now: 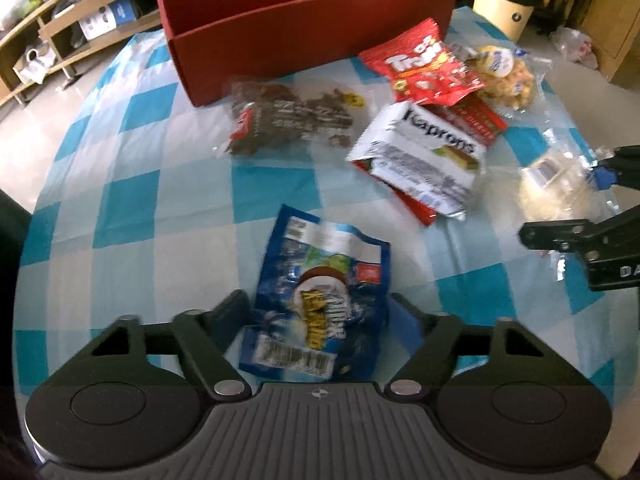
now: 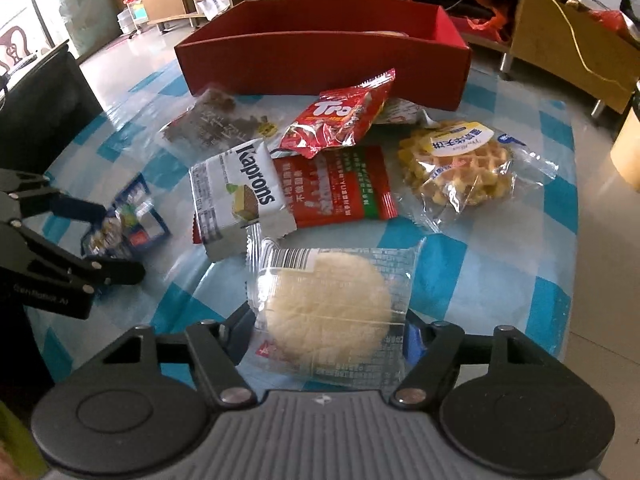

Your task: Organize snacks

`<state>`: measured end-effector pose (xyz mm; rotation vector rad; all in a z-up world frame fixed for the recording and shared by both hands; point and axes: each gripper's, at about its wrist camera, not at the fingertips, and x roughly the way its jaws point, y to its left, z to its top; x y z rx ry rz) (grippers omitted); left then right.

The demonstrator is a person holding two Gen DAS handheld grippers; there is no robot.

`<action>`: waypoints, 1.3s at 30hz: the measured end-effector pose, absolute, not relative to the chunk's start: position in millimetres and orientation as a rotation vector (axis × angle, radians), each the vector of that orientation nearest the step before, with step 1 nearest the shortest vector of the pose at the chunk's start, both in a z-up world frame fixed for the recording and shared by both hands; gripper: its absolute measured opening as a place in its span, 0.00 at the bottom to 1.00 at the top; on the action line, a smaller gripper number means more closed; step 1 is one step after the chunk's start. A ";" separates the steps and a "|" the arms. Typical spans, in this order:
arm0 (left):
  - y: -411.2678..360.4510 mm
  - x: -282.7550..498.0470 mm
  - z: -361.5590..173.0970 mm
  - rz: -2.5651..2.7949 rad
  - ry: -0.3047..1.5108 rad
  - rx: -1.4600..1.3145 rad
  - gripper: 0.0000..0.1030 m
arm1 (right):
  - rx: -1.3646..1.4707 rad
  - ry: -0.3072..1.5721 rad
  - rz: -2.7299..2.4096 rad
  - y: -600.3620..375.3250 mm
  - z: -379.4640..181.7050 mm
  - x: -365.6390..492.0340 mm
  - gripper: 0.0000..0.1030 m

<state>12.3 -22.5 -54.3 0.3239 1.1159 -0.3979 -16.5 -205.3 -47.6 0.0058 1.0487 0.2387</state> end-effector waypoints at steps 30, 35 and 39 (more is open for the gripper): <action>-16.8 29.1 -12.3 -0.426 1.038 0.066 0.75 | 0.138 0.942 0.240 -217.0 -20.4 -4.9 0.67; -19.9 30.5 -5.6 -0.434 1.014 0.053 0.75 | 0.143 0.932 0.241 -218.0 -18.1 -3.2 0.67; -20.4 34.7 -2.5 -0.433 1.009 0.029 0.75 | 0.156 0.918 0.240 -220.7 -15.1 -1.9 0.67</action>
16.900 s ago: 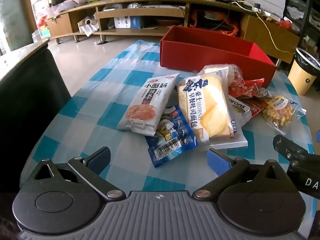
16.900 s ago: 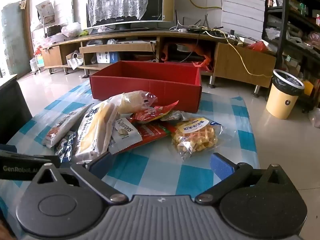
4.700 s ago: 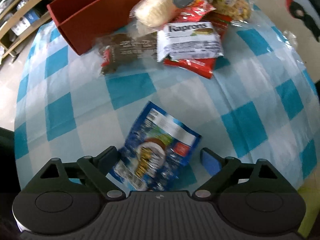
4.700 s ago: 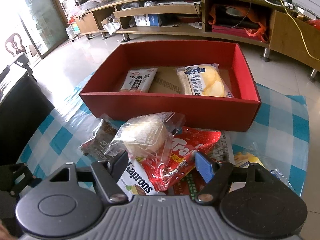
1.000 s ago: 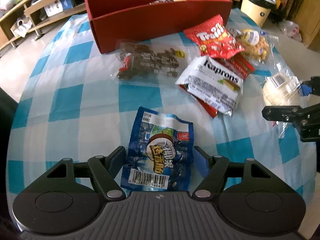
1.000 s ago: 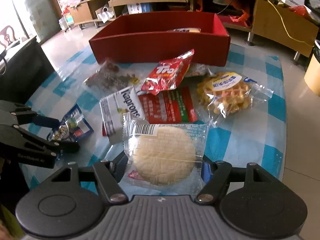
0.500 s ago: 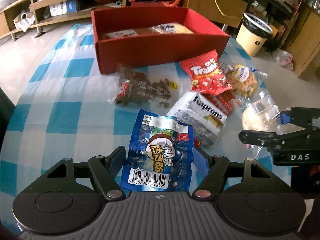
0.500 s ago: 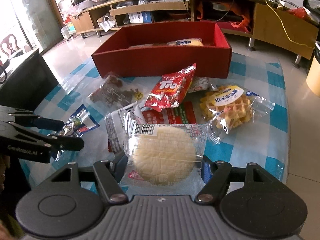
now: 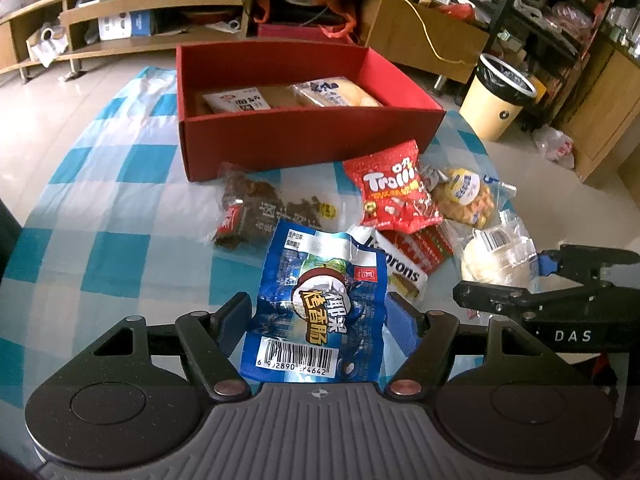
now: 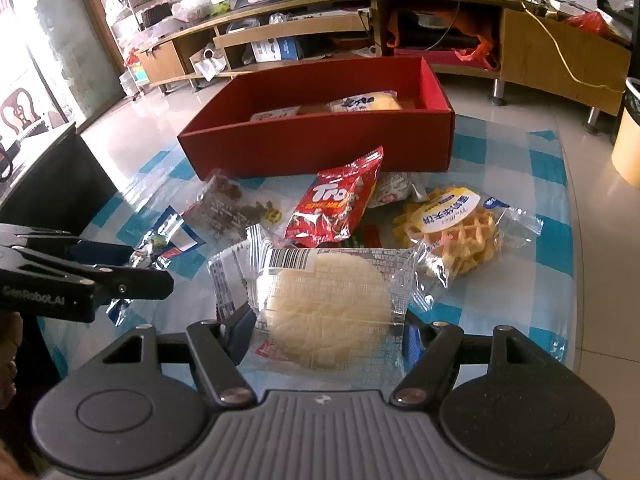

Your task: Organize snacks

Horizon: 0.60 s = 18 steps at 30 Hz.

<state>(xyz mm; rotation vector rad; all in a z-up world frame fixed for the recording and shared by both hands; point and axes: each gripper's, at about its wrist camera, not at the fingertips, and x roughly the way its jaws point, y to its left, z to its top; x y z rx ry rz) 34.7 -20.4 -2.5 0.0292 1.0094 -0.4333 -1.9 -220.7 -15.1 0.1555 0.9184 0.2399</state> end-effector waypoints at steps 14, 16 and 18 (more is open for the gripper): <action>-27.9 44.4 10.5 -0.456 0.968 -0.023 0.75 | 0.188 0.886 0.238 -226.1 -5.5 5.1 0.67; -29.6 46.8 12.4 -0.454 0.960 -0.028 0.75 | 0.193 0.878 0.239 -227.2 -3.2 7.0 0.67; -31.6 49.6 13.9 -0.453 0.954 -0.030 0.75 | 0.201 0.867 0.237 -228.9 -0.6 9.9 0.67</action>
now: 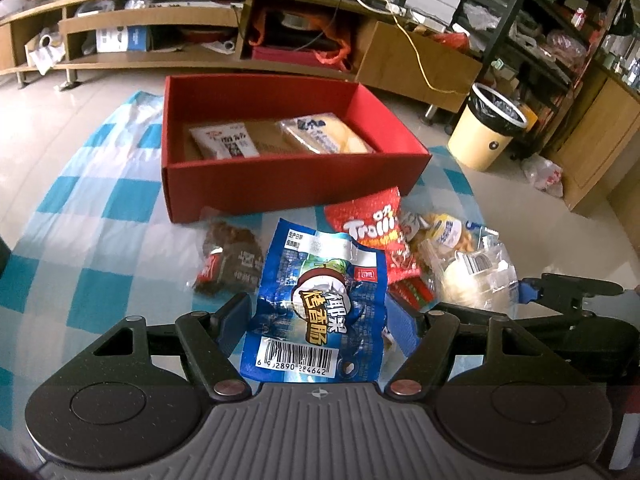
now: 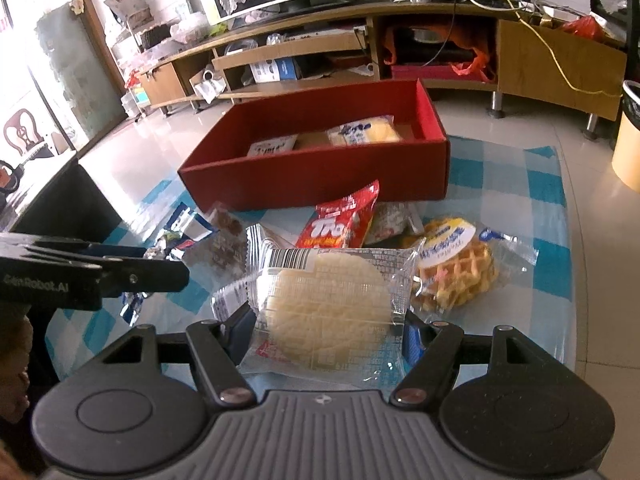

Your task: Organize snacks

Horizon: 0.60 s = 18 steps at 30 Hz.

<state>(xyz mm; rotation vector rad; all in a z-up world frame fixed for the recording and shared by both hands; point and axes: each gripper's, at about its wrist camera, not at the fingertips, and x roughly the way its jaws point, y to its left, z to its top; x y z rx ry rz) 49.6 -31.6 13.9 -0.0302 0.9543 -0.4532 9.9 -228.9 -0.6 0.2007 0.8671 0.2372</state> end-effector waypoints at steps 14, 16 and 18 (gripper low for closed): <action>-41.1 78.3 29.0 -0.437 0.896 -0.052 0.76 | 0.237 0.792 0.235 -231.9 20.3 44.5 0.67; -41.5 86.7 32.7 -0.431 0.882 -0.064 0.76 | 0.240 0.784 0.229 -233.3 21.8 49.7 0.67; -41.8 93.4 35.5 -0.427 0.870 -0.072 0.76 | 0.243 0.776 0.225 -235.8 23.5 57.5 0.67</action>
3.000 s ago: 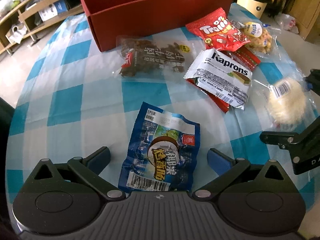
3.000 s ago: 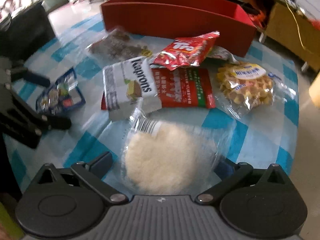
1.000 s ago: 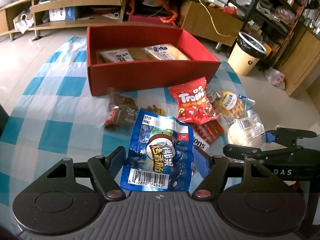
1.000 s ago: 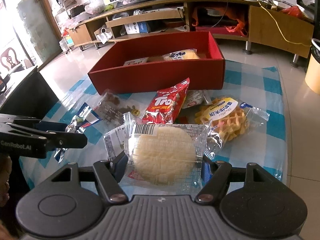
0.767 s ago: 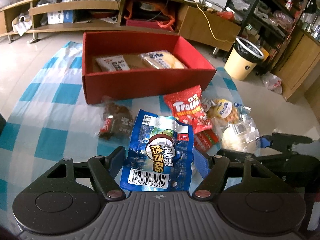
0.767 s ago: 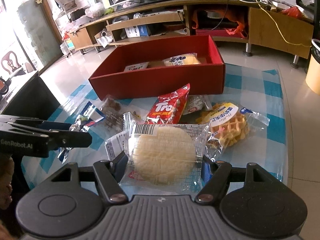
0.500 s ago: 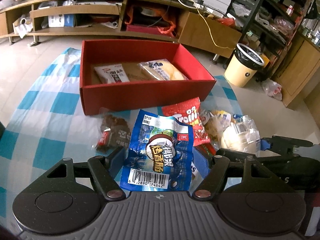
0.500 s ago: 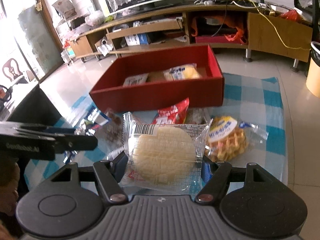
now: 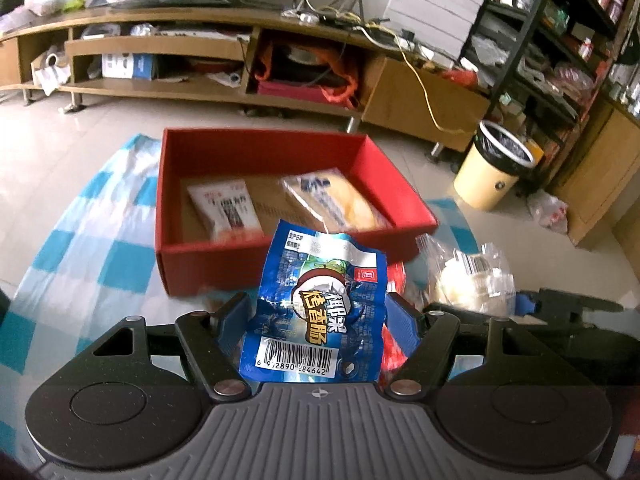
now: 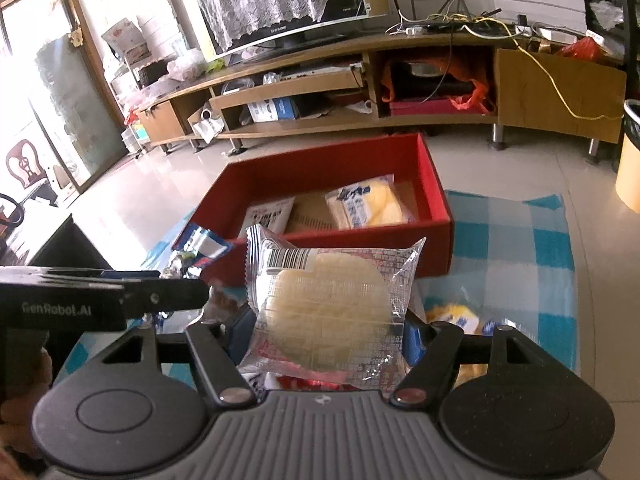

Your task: Organize snacks

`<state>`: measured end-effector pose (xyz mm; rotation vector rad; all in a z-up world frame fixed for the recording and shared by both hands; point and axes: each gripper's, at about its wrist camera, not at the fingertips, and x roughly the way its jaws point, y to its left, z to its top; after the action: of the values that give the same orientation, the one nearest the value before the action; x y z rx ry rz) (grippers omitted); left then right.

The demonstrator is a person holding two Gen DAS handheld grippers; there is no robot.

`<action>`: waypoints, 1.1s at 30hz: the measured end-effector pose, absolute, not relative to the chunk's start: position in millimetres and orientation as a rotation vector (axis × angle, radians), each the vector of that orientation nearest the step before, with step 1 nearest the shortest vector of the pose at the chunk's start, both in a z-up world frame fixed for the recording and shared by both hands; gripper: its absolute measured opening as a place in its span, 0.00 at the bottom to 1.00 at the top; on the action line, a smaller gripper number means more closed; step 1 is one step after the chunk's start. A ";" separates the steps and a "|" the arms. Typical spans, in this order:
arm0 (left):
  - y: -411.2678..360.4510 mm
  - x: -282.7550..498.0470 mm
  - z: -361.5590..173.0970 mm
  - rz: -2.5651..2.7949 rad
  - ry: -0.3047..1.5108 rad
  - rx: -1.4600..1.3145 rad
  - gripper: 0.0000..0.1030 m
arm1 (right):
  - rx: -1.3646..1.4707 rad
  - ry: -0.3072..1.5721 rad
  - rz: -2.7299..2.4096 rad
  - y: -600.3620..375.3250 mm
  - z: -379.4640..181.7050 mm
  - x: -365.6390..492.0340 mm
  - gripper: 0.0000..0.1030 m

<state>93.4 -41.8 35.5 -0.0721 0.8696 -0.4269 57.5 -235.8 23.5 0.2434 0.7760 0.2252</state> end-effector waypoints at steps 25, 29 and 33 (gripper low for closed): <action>-49.1 197.3 19.6 -0.309 0.861 -0.104 0.76 | 0.244 0.777 0.191 -236.5 10.4 188.4 0.67; -50.2 207.8 9.1 -0.284 0.875 -0.078 0.76 | 0.220 0.786 0.192 -234.3 4.8 202.2 0.67; -47.2 217.3 -1.9 -0.264 0.913 -0.077 0.76 | 0.214 0.815 0.196 -228.1 -6.3 217.0 0.67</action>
<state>217.3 -47.2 -1.9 -0.0768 0.9132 -0.2644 217.0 -228.1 -6.3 0.2136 0.8147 0.1956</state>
